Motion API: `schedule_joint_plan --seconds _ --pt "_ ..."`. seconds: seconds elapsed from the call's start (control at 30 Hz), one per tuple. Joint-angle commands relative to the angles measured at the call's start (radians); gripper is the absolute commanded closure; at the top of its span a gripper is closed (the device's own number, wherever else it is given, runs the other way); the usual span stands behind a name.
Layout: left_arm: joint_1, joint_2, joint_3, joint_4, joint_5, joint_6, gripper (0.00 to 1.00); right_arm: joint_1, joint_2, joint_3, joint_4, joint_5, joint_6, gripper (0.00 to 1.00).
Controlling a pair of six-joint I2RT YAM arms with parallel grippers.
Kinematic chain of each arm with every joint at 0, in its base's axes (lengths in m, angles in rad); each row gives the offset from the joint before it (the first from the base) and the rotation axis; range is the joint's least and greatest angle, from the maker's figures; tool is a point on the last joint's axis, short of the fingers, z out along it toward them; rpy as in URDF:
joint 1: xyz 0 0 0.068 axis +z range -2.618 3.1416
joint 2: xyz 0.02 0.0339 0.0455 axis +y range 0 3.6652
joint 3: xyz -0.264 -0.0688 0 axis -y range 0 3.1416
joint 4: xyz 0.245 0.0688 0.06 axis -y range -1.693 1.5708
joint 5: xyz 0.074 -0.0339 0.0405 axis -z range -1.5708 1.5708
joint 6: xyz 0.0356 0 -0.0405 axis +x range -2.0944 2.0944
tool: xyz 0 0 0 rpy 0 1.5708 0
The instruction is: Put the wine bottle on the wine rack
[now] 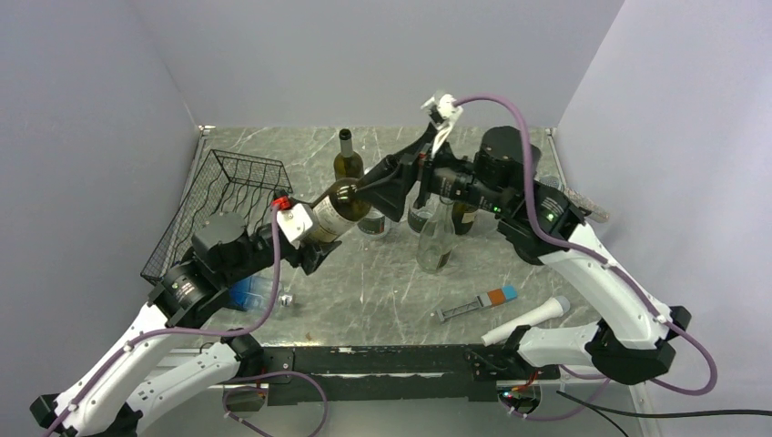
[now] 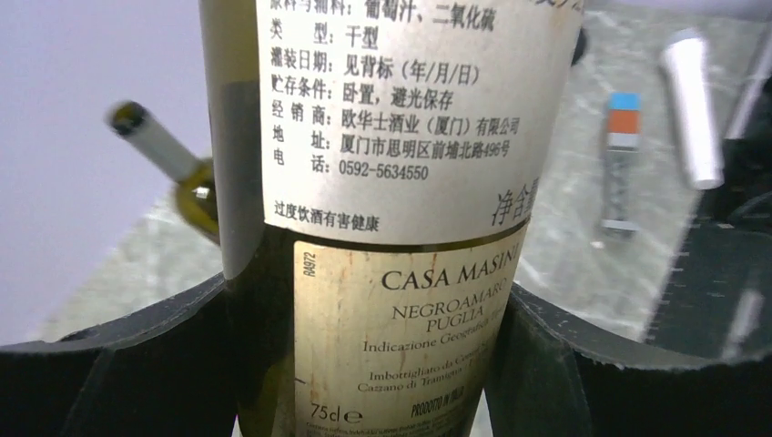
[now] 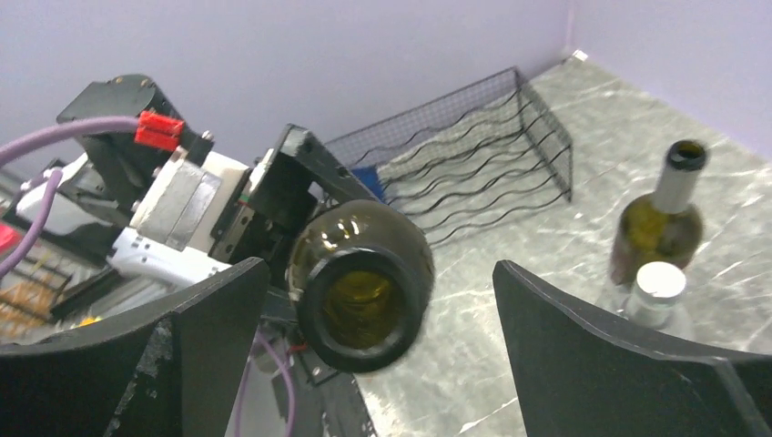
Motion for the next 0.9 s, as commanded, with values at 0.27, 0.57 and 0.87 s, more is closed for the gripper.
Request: schedule_joint_plan --seconds 0.27,0.57,0.87 --pt "0.003 -0.039 0.023 0.118 -0.212 0.431 0.99 -0.015 -0.103 0.078 0.008 0.206 -0.056 0.04" --pt "0.003 -0.016 0.02 -0.023 -0.197 0.763 0.99 -0.016 0.015 0.155 -0.199 0.05 -0.192 0.05" --pt "0.002 -0.011 0.038 -0.071 -0.204 0.831 0.99 -0.007 0.075 0.09 -0.364 0.033 -0.396 0.07"
